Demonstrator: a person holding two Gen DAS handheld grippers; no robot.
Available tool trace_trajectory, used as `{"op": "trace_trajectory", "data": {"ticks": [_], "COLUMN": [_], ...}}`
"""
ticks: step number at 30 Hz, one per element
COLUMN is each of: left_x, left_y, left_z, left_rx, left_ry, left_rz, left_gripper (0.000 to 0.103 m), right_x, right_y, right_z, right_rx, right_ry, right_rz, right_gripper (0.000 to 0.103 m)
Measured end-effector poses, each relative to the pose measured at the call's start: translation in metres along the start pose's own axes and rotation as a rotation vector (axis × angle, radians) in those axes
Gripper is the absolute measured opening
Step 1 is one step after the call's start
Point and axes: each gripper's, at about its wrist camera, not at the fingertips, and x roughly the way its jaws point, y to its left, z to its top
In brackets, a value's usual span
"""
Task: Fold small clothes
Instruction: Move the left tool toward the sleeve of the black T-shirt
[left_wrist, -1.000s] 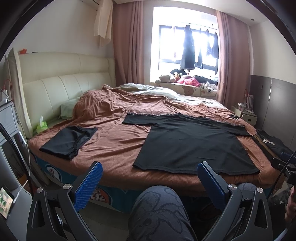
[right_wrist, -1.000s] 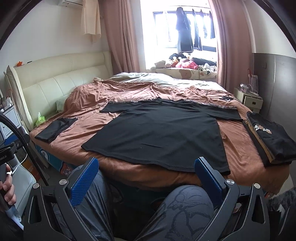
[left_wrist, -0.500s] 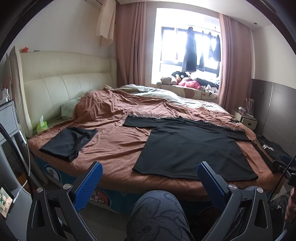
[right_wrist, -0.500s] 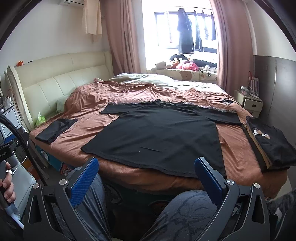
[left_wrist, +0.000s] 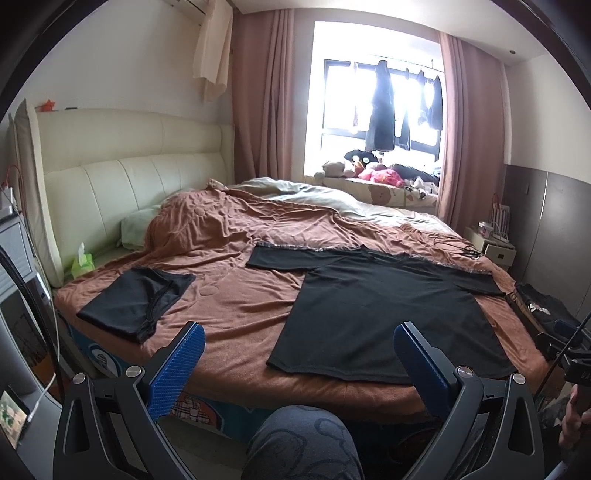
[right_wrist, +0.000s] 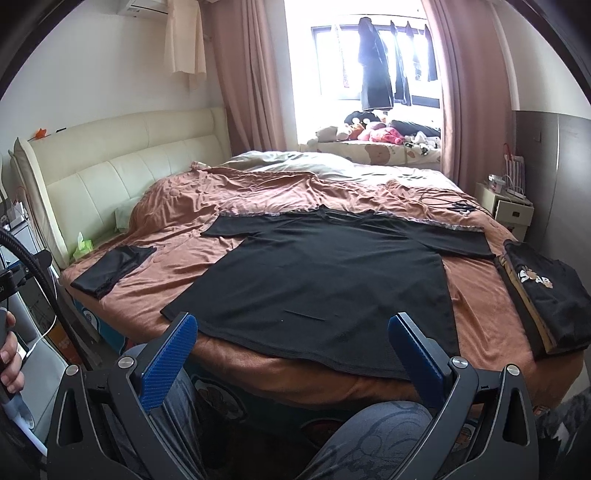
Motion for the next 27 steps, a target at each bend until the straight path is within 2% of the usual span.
{"op": "trace_trajectory", "data": {"ticks": [27], "left_x": [0.116], "left_y": [0.043], "left_z": [0.034], "left_rx": [-0.073], "left_ry": [0.087], "left_rz": [0.043], "left_gripper": [0.103], "right_x": [0.118], "right_y": [0.001], "right_z": [0.049], "right_rx": [0.013], "right_ry": [0.104], "right_rz": [0.003], "right_gripper": [0.103]}}
